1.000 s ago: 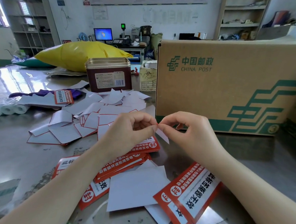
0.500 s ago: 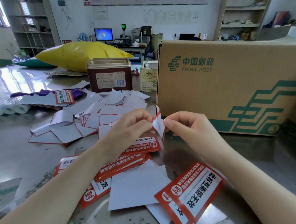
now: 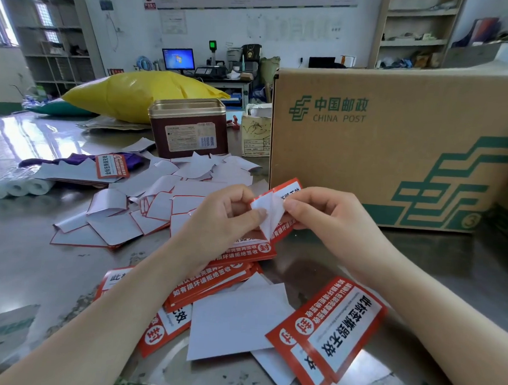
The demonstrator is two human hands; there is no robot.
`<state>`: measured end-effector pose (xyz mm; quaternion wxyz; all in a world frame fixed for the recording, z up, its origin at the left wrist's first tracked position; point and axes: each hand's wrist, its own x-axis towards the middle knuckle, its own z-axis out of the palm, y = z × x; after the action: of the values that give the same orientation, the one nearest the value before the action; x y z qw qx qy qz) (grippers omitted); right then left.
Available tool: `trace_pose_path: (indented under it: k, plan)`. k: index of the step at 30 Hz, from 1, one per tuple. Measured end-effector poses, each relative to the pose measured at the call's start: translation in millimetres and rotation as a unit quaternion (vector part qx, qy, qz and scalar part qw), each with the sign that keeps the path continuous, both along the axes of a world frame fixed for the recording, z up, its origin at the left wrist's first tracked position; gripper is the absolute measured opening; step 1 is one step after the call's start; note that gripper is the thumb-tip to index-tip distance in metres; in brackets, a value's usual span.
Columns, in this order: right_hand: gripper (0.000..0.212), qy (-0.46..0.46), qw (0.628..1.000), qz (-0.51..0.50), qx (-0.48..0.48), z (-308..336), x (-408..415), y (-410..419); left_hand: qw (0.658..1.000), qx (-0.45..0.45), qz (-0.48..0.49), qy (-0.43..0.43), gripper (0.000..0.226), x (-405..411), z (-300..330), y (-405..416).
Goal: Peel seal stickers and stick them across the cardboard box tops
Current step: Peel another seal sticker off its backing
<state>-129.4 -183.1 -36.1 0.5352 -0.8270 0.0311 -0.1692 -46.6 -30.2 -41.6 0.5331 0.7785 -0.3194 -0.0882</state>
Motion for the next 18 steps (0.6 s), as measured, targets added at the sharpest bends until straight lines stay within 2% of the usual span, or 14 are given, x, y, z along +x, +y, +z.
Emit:
trace_pose_path:
  k: [11,14,16,18]
  plan:
    - [0.018,-0.083,0.996,-0.027,-0.009,5.4,-2.7,-4.8,0.997,-0.048,0.012,0.066,0.019,4.8,0.4,0.5]
    - [0.022,-0.086,0.996,-0.007,0.017,6.9,-3.8,-5.0,1.0,-0.011,0.016,0.002,0.01,5.4,-1.7,0.3]
    - [0.025,-0.083,0.996,0.007,0.027,6.9,-3.7,-5.4,0.998,0.019,0.027,-0.05,0.013,5.8,-3.3,0.0]
    - [0.027,-0.075,0.997,0.015,0.028,6.3,-3.7,-5.7,0.998,0.019,0.034,-0.055,0.016,5.5,-3.5,0.3]
